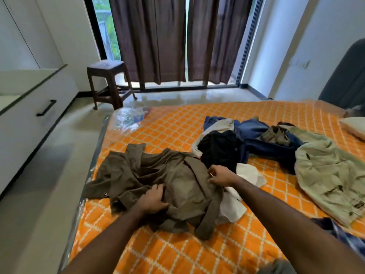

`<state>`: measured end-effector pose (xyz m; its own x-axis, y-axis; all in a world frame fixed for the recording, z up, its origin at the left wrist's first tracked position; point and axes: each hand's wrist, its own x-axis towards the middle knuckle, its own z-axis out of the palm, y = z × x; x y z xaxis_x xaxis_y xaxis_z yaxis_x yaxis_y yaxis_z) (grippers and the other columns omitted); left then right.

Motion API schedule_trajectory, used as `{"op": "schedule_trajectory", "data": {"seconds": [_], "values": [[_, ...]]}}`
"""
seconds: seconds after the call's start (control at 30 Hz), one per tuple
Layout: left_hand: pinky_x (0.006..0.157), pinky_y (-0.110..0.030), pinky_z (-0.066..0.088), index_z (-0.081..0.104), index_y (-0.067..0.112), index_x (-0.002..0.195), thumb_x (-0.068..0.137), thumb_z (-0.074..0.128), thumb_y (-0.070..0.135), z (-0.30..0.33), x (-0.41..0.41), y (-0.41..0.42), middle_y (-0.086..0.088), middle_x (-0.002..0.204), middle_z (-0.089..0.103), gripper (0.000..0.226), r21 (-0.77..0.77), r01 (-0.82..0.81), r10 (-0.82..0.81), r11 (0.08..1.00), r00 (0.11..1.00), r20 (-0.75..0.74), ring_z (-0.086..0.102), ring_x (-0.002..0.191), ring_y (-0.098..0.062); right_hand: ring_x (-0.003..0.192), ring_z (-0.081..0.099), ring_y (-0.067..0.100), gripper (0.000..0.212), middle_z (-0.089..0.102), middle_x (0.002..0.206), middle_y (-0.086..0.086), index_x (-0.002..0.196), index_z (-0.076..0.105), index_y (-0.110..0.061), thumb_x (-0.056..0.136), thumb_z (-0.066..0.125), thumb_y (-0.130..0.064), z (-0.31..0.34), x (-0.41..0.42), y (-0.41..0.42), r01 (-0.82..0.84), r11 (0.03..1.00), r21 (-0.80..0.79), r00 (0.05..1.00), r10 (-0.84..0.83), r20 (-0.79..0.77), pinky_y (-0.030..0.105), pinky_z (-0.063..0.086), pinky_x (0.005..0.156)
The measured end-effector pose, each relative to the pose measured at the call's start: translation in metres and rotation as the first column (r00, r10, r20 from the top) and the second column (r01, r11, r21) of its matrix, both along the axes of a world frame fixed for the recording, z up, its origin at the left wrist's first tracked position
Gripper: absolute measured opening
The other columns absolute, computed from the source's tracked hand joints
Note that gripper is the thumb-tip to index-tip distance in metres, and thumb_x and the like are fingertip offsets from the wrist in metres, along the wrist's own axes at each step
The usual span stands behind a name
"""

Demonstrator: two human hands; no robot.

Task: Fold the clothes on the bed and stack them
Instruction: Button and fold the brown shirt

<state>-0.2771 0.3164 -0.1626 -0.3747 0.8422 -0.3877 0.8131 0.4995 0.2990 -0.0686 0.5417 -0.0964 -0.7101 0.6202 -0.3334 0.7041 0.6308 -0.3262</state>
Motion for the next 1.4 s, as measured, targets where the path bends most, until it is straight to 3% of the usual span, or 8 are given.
{"op": "schedule_trajectory", "data": {"seconds": [0.23, 0.33, 0.4, 0.5, 0.63, 0.77, 0.87, 1.4], "values": [[0.086, -0.044, 0.045, 0.053, 0.023, 0.116, 0.091, 0.06, 0.045, -0.001, 0.01, 0.007, 0.001, 0.112, 0.057, 0.034, 0.413, 0.075, 0.051, 0.908, 0.957, -0.287, 0.056, 0.109, -0.026, 0.107, 0.059, 0.033, 0.04, 0.055, 0.121, 0.013, 0.118, 0.049, -0.015, 0.091, 0.066, -0.04, -0.051, -0.017, -0.013, -0.095, 0.988, 0.119, 0.994, 0.087, 0.065, 0.045, 0.053, 0.085], [0.079, -0.044, 0.045, 0.052, 0.014, 0.098, 0.088, 0.06, 0.008, 0.02, 0.006, 0.02, -0.009, 0.095, 0.058, 0.015, 0.774, -0.337, 0.313, 0.536, 0.931, 0.189, 0.057, 0.091, -0.033, 0.098, 0.06, 0.028, 0.015, 0.058, 0.104, 0.008, 0.105, 0.06, -0.013, 0.091, 0.061, -0.018, -0.045, -0.012, -0.002, -0.077, 0.997, -0.008, 0.992, 0.075, -0.103, 0.044, 0.052, 0.083], [0.089, -0.047, 0.045, 0.051, 0.007, 0.107, 0.089, 0.052, 0.005, 0.043, -0.013, 0.037, -0.019, 0.105, 0.058, 0.018, 0.693, -0.702, 0.414, 0.164, 0.686, 0.598, 0.057, 0.099, -0.035, 0.09, 0.057, 0.02, 0.021, 0.056, 0.096, 0.001, 0.103, 0.065, -0.012, 0.087, 0.055, -0.001, -0.038, -0.004, 0.009, -0.034, 0.998, -0.047, 0.951, 0.018, -0.308, 0.029, 0.049, 0.079], [0.107, -0.046, 0.036, 0.045, -0.001, 0.124, 0.09, 0.049, 0.006, 0.065, -0.047, 0.043, -0.025, 0.126, 0.05, 0.035, 0.671, -0.74, 0.473, -0.05, 0.574, 0.668, 0.049, 0.12, -0.039, 0.104, 0.052, 0.019, 0.043, 0.051, 0.113, 0.004, 0.118, 0.06, -0.014, 0.08, 0.057, 0.006, -0.027, 0.002, 0.024, 0.009, 0.994, 0.111, 0.856, 0.049, -0.514, 0.015, 0.042, 0.091], [0.115, -0.051, 0.028, 0.039, 0.013, 0.142, 0.094, 0.054, 0.018, 0.057, -0.055, 0.043, -0.016, 0.146, 0.041, 0.051, 0.904, -0.113, 0.337, 0.412, 0.941, -0.036, 0.037, 0.136, -0.031, 0.148, 0.019, 0.034, 0.095, 0.022, 0.16, 0.005, 0.153, 0.033, -0.027, 0.072, 0.079, -0.047, -0.023, -0.011, 0.042, -0.142, 0.845, 0.515, 0.966, 0.232, -0.115, 0.057, 0.016, 0.12], [0.118, -0.069, 0.005, -0.003, 0.049, 0.154, 0.077, 0.007, 0.091, -0.002, -0.032, 0.066, 0.0, 0.168, 0.007, 0.088, 0.244, 0.184, -0.151, 0.952, 0.977, -0.15, 0.004, 0.154, -0.027, 0.147, -0.032, 0.039, 0.117, -0.029, 0.164, -0.001, 0.158, -0.006, -0.042, 0.069, 0.056, -0.088, -0.045, -0.038, 0.051, -0.294, 0.86, 0.418, 0.945, 0.197, 0.26, 0.078, -0.017, 0.106], [0.114, -0.069, -0.007, -0.022, 0.04, 0.153, 0.058, -0.002, 0.097, -0.047, -0.017, 0.081, 0.0, 0.166, -0.02, 0.112, -0.029, 0.181, -0.182, 0.983, 0.949, -0.259, -0.021, 0.151, -0.033, 0.144, -0.035, 0.044, 0.094, -0.022, 0.167, 0.004, 0.156, 0.007, -0.047, 0.08, 0.049, -0.083, -0.068, -0.047, 0.059, -0.296, 0.848, 0.44, 0.935, 0.163, 0.315, 0.083, -0.015, 0.101], [0.114, -0.06, 0.025, 0.01, 0.036, 0.159, 0.056, 0.03, 0.102, -0.069, -0.04, 0.134, 0.004, 0.163, 0.024, 0.123, 0.209, 0.0, 0.044, 0.978, 0.977, -0.207, 0.016, 0.152, -0.028, 0.147, -0.001, 0.053, 0.057, -0.017, 0.167, 0.004, 0.155, 0.023, -0.042, 0.105, 0.043, -0.024, -0.064, 0.055, 0.234, 0.161, 0.876, 0.455, 0.856, -0.353, 0.378, 0.07, 0.03, 0.11]]}}
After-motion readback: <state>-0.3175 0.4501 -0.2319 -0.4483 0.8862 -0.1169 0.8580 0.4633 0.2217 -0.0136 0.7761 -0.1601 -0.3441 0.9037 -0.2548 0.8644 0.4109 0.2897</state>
